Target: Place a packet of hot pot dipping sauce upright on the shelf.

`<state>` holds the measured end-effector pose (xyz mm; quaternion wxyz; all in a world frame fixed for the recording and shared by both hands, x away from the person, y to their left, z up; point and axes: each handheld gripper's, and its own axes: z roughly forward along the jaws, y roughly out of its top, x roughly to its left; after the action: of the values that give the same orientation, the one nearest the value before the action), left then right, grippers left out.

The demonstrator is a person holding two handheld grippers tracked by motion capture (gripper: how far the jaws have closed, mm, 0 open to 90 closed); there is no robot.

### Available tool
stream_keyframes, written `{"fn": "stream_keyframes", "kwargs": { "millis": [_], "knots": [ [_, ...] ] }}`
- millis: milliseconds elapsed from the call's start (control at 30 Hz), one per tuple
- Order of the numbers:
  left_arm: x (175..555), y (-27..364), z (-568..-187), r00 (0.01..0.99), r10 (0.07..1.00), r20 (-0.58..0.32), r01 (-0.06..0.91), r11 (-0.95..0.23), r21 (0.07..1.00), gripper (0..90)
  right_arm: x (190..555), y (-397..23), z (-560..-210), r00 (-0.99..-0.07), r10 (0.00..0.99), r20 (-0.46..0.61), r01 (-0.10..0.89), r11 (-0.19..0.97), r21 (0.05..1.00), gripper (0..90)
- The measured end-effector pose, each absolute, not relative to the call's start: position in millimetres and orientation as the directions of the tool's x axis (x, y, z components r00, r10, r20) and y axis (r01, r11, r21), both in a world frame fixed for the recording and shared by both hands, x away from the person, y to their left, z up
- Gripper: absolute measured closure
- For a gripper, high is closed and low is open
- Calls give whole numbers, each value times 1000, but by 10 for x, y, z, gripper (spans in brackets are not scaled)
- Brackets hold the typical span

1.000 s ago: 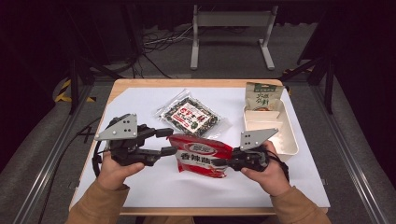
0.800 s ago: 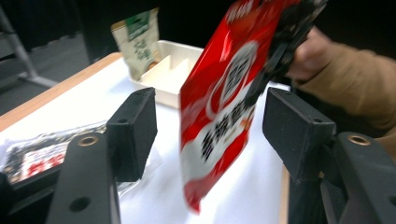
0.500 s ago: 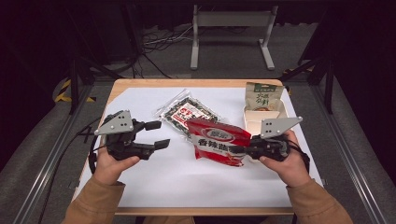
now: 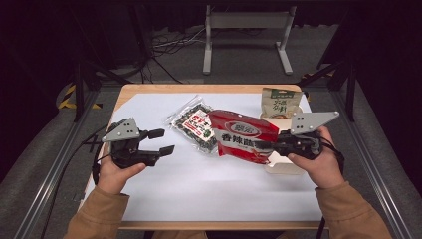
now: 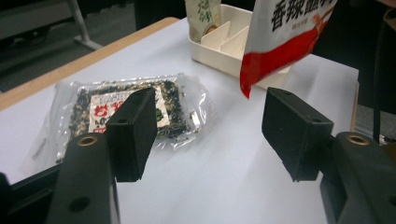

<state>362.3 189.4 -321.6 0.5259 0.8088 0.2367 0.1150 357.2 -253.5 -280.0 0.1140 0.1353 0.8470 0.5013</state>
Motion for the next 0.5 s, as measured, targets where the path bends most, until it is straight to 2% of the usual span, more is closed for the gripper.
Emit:
{"fn": "stream_keyframes", "kwargs": {
  "millis": [133, 500],
  "knots": [
    [3673, 1950, -3320, 842, 535, -73, 298, -349, 888, 379, 3621, -2608, -2744, -931, 356, -80, 98, 457, 884, 898],
    [3773, 2064, -3509, 807, 587, -62, 316, -341, 885, 361, 3753, -2801, -2612, -907, 406, -111, 92, 448, 889, 897]
  ]
}}
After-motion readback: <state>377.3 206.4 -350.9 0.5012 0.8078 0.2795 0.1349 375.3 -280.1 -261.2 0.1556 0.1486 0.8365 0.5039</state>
